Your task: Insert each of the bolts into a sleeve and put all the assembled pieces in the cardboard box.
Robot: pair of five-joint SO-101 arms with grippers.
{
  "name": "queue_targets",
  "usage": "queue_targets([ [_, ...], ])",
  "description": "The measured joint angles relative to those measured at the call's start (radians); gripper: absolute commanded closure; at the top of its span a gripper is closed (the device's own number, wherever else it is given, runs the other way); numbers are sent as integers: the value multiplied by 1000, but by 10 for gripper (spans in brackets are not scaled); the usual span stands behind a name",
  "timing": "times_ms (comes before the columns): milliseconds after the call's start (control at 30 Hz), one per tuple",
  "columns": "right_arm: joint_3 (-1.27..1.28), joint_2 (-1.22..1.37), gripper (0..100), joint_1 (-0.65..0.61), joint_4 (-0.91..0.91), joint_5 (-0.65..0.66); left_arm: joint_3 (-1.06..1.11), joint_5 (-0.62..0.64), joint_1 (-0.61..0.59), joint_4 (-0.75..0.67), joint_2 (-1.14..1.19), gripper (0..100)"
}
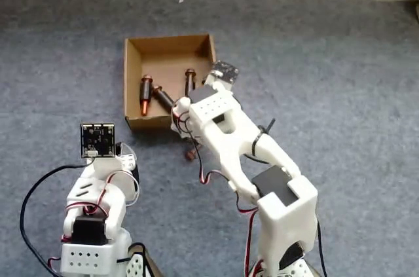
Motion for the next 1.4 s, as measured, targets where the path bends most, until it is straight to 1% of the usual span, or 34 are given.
queue_targets([
  [100,-37,14,972,12,77,3,0,0,0,0,0,993],
  [267,-44,26,966,28,84,54,0,0,0,0,0,993],
  [467,-44,26,880,38,77,91,0,0,0,0,0,993],
  [633,-51,28,880,38,78,94,0,0,0,0,0,993],
  [1000,-170,28,880,11,77,94,0,0,0,0,0,993],
  [1133,-170,29,880,9,11,95,0,0,0,0,0,993],
  [1400,-204,167,880,6,-2,97,0,0,0,0,0,993],
])
